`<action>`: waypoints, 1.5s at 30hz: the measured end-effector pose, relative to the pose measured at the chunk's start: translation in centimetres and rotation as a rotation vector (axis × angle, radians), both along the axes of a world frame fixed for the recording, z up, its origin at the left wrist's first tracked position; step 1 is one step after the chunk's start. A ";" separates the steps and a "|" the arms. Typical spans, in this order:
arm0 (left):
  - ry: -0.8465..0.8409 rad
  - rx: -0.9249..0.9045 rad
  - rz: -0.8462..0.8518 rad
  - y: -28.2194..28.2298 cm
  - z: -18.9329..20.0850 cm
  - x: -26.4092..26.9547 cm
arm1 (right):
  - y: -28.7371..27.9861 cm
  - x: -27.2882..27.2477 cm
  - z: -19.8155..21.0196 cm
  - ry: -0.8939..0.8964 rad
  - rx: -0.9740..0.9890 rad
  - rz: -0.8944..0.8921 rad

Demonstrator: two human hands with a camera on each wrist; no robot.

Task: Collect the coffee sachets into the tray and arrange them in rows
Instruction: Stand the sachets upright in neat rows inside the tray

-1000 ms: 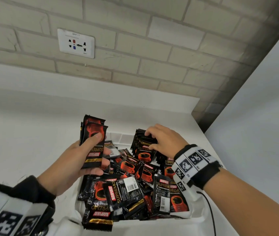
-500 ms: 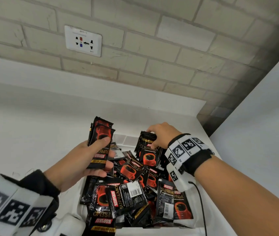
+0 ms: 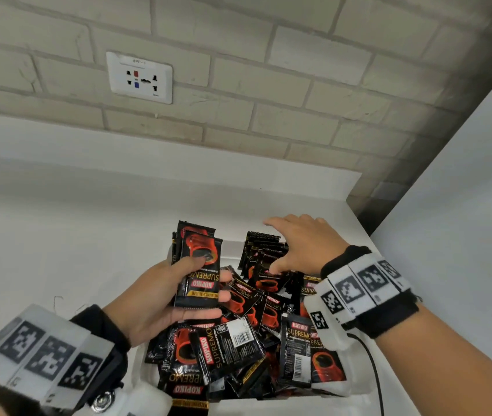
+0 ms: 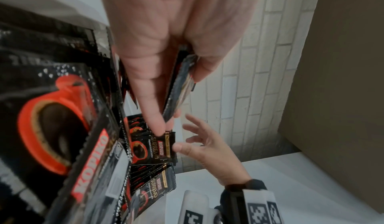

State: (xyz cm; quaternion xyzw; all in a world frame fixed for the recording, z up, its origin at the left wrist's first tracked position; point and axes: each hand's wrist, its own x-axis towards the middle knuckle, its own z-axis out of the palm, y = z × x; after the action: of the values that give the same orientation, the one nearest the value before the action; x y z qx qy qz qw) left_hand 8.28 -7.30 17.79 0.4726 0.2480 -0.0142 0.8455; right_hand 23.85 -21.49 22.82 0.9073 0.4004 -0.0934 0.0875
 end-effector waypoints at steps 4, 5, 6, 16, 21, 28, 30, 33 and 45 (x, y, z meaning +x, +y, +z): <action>-0.036 0.030 0.040 -0.5 0.1 -0.1 | -1.3 -2.7 1.2 0.152 0.318 -0.045; -0.040 0.030 0.046 -0.6 0.2 -0.2 | -1.6 -3.5 1.2 0.205 0.372 -0.050; -0.041 0.027 0.054 -0.7 0.2 -0.2 | -2.0 -4.2 1.1 0.243 0.397 -0.049; -0.062 0.029 0.078 -0.9 0.1 -1.0 | -5.8 -4.4 -0.6 0.159 0.249 -0.081; -0.075 0.034 0.071 -0.8 0.2 -1.4 | -5.6 -5.3 -1.4 0.217 0.024 -0.031; -0.050 0.111 0.052 -0.4 0.3 -1.6 | -3.2 -3.9 -2.1 -0.028 -0.014 -0.089; -0.034 0.192 0.027 -0.2 0.3 -1.5 | -2.4 -3.1 -2.5 -0.041 -0.059 -0.068; -0.025 0.310 0.000 0.5 0.6 -1.5 | -1.6 -2.4 -2.4 -0.075 -0.138 -0.009; 0.006 0.669 -0.285 2.2 1.7 0.6 | 1.0 -0.5 -2.7 -0.124 -0.177 0.081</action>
State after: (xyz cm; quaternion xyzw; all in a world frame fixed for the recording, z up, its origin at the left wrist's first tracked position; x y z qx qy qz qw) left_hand 8.90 -5.08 19.47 0.7529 0.1733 -0.0513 0.6329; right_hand 23.37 -20.48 20.16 0.8832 0.4206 -0.0684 0.1958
